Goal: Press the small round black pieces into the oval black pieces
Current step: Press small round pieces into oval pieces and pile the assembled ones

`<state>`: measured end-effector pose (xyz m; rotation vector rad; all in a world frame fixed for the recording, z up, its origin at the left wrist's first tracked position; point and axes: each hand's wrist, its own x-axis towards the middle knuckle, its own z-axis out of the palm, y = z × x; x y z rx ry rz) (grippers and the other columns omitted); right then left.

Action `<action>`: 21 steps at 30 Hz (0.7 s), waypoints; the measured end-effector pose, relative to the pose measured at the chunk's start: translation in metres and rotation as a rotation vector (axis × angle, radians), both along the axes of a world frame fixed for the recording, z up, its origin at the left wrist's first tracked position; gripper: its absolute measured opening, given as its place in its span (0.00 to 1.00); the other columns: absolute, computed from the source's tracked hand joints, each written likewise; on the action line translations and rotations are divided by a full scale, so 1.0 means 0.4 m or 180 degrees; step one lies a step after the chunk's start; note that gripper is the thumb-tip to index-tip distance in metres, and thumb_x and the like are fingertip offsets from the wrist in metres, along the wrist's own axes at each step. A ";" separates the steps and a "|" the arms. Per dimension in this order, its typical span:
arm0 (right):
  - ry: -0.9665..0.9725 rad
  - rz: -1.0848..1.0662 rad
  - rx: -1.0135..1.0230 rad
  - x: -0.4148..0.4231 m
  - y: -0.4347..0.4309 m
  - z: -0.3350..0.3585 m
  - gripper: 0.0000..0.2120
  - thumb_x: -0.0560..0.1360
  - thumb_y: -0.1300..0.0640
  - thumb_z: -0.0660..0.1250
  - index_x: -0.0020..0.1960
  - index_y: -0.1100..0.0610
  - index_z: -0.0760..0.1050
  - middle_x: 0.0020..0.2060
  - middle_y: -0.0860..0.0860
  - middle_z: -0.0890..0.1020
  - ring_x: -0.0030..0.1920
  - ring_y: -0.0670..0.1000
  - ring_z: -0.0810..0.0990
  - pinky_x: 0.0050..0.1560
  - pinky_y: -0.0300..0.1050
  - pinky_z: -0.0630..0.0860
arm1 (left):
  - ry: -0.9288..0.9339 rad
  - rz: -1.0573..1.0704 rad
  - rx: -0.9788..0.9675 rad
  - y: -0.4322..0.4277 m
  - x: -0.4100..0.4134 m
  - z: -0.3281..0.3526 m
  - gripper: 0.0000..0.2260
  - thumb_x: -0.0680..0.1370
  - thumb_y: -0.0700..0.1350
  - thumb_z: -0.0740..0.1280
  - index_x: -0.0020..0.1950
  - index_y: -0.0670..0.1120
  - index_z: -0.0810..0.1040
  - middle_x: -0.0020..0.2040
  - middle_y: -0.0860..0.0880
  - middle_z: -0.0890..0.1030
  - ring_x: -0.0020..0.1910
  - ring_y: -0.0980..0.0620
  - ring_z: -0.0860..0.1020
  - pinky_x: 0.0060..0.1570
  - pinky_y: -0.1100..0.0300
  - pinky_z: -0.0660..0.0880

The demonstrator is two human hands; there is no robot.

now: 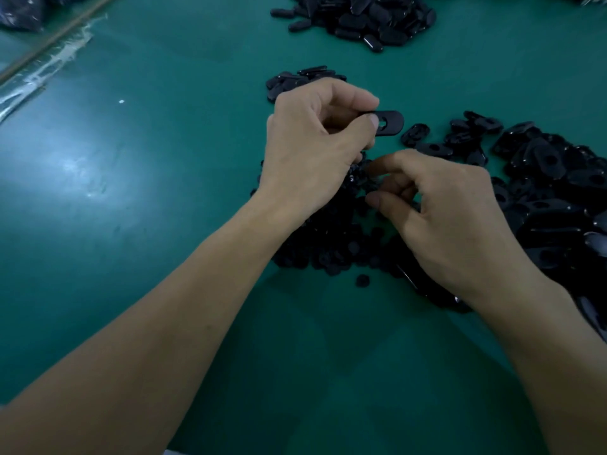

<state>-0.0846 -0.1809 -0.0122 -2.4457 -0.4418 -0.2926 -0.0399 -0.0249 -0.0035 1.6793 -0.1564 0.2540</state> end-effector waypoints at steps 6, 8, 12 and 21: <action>0.0093 0.0188 -0.0183 0.000 0.006 0.001 0.07 0.80 0.59 0.68 0.56 0.54 0.82 0.45 0.51 0.79 0.47 0.50 0.76 0.47 0.41 0.69 | -0.0021 -0.0009 0.0018 0.001 -0.001 -0.002 0.07 0.75 0.36 0.72 0.44 0.48 0.82 0.34 0.52 0.84 0.35 0.52 0.84 0.36 0.62 0.78; 0.0088 0.0243 -0.0138 -0.002 0.007 0.003 0.06 0.80 0.59 0.67 0.54 0.53 0.81 0.44 0.50 0.78 0.46 0.49 0.76 0.46 0.37 0.68 | -0.0034 0.0002 0.0050 0.001 -0.001 -0.003 0.07 0.75 0.36 0.73 0.44 0.48 0.82 0.34 0.52 0.85 0.36 0.50 0.84 0.36 0.61 0.79; -0.0079 0.0202 0.0133 -0.008 0.007 0.008 0.04 0.80 0.61 0.66 0.50 0.54 0.78 0.43 0.46 0.78 0.43 0.42 0.75 0.46 0.30 0.68 | -0.0115 0.0029 0.0178 -0.005 -0.003 -0.005 0.07 0.75 0.37 0.73 0.44 0.49 0.82 0.35 0.51 0.85 0.36 0.49 0.84 0.40 0.54 0.82; -0.0643 -0.0139 0.0665 -0.002 -0.005 0.007 0.06 0.80 0.64 0.64 0.53 0.56 0.78 0.39 0.43 0.79 0.41 0.44 0.79 0.42 0.33 0.73 | -0.0458 -0.0061 0.0535 -0.018 -0.012 -0.003 0.07 0.74 0.36 0.73 0.46 0.48 0.84 0.39 0.55 0.85 0.39 0.59 0.84 0.45 0.61 0.81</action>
